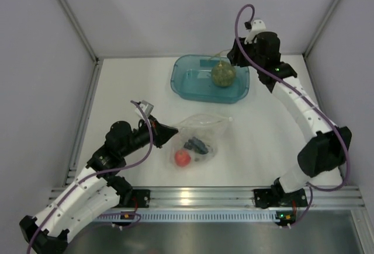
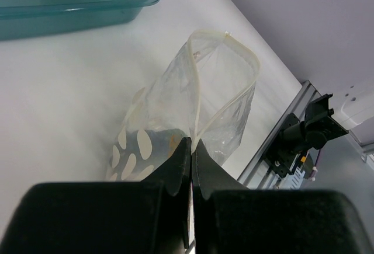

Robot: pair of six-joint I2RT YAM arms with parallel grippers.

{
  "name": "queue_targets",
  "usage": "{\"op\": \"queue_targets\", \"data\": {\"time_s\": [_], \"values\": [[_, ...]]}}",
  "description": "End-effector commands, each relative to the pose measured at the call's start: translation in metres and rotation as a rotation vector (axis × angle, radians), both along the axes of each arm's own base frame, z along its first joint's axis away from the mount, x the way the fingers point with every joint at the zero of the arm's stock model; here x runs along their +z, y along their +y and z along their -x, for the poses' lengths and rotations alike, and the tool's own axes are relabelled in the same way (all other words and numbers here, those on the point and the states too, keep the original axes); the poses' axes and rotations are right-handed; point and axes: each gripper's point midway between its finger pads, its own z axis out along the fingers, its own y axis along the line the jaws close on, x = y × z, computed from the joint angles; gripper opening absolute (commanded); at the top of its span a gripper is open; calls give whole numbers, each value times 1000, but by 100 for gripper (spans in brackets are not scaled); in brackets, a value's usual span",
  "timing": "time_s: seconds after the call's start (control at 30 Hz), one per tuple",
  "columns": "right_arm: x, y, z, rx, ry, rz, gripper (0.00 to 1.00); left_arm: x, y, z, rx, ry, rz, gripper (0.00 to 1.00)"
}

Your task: Open the zip-top bag and remove the fake food

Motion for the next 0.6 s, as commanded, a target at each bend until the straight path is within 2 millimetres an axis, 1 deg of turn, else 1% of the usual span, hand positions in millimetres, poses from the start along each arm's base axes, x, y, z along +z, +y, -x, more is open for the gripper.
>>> {"op": "queue_targets", "data": {"time_s": [0.0, 0.03, 0.07, 0.1, 0.13, 0.17, 0.2, 0.23, 0.27, 0.3, 0.37, 0.4, 0.43, 0.47, 0.5, 0.53, 0.57], "values": [[7, 22, 54, 85, 49, -21, 45, 33, -3, -2, -8, -80, 40, 0], [6, 26, 65, 105, 63, -31, 44, 34, -2, -3, -4, -82, 38, 0], [12, 29, 78, 124, 62, -42, 42, 35, -3, -4, -2, -83, 39, 0], [10, 32, 89, 147, 75, -44, 41, 34, -3, -4, -3, -84, 36, 0], [11, 43, 102, 190, 78, -48, 39, 35, -3, -4, -1, -86, 35, 0], [15, 46, 117, 214, 76, -53, 37, 36, -3, -5, 1, -88, 35, 0], [15, 58, 132, 261, 83, -50, 36, 36, -2, -6, 3, -91, 33, 0], [11, 62, 142, 283, 95, -48, 35, 36, -3, -6, 1, -89, 30, 0], [19, 66, 154, 305, 77, -62, 34, 36, -4, -6, -4, -90, 30, 0], [22, 78, 170, 352, 74, -76, 33, 36, -4, -6, -7, -89, 29, 0], [22, 86, 190, 398, 73, -97, 29, 37, -6, -6, -14, -86, 28, 0], [22, 96, 204, 434, 81, -111, 27, 37, -7, -5, -20, -85, 28, 0], [17, 101, 211, 456, 87, -119, 27, 36, -8, -6, -24, -79, 25, 0], [19, 104, 221, 477, 84, -130, 27, 37, -9, -5, -30, -78, 26, 0], [18, 112, 232, 507, 95, -140, 27, 37, -10, -5, -36, -78, 27, 0], [11, 115, 236, 509, 103, -143, 27, 36, -10, -6, -36, -73, 23, 0], [12, 117, 241, 521, 103, -152, 27, 37, -11, -6, -39, -75, 25, 0]]}}
